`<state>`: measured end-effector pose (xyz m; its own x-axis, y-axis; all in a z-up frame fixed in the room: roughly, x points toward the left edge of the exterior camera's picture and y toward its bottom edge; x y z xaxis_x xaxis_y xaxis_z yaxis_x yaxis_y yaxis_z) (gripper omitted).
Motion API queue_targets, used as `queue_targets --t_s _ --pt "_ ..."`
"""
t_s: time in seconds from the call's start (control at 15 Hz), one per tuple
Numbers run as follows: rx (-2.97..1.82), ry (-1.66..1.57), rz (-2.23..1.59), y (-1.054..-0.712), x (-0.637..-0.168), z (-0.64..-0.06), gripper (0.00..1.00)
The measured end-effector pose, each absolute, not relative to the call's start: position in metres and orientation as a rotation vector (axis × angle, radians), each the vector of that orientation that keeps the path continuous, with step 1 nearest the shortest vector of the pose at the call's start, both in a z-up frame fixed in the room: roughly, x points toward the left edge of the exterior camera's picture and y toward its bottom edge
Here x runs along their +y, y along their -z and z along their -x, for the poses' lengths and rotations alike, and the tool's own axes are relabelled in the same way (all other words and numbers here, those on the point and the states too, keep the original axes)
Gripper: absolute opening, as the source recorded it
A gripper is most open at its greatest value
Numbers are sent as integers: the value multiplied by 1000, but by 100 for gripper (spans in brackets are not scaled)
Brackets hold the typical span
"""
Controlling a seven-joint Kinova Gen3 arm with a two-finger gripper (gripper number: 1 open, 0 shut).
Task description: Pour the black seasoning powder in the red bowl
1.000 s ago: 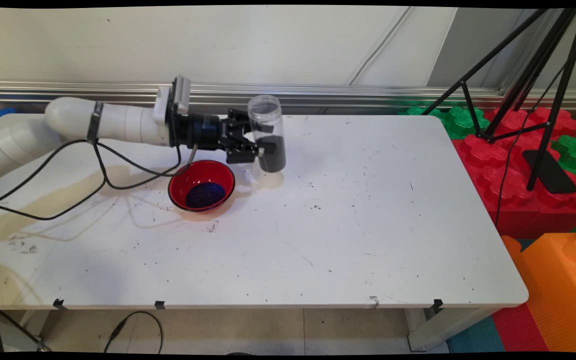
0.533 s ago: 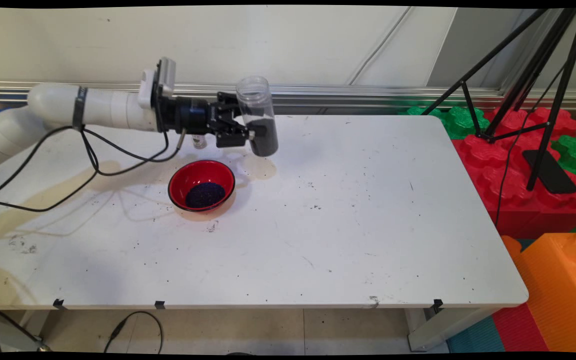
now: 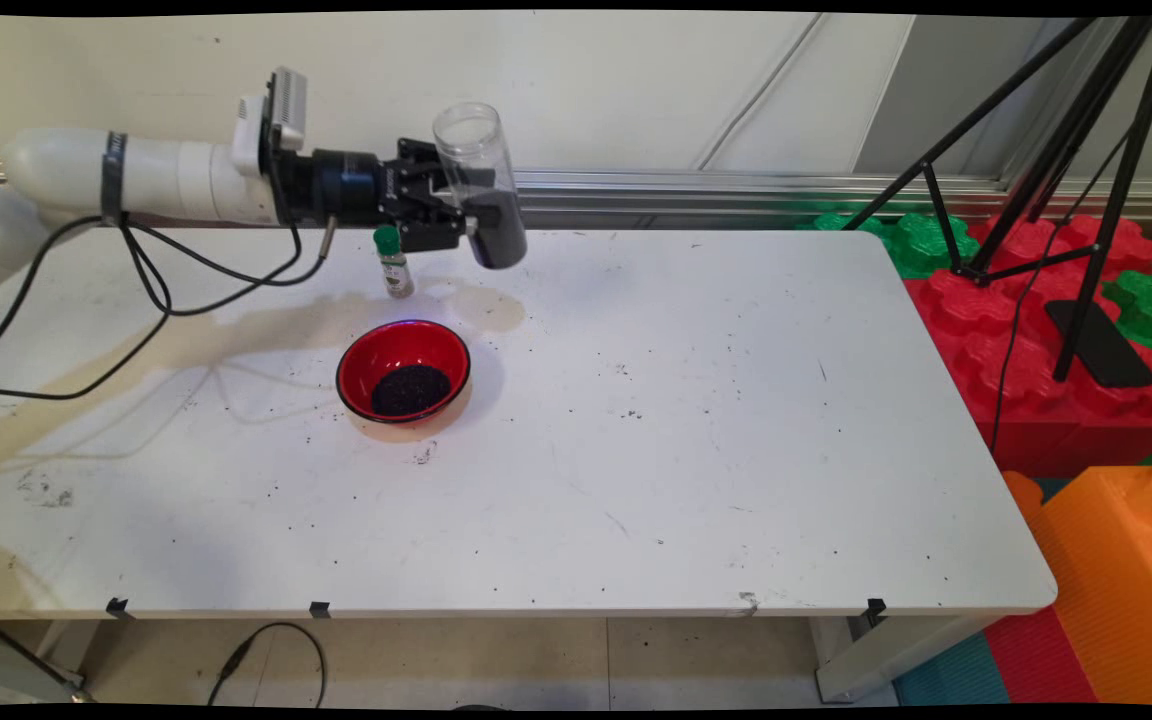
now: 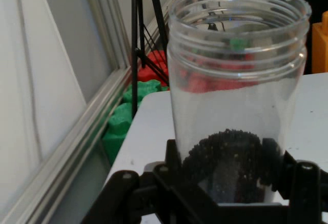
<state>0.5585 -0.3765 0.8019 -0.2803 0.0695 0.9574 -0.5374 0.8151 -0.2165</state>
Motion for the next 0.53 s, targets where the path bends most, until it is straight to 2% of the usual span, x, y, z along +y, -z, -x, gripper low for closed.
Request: queue_targets --t_s 0.53 --pt "-1814 -738 -315 -819 -373 -596 0"
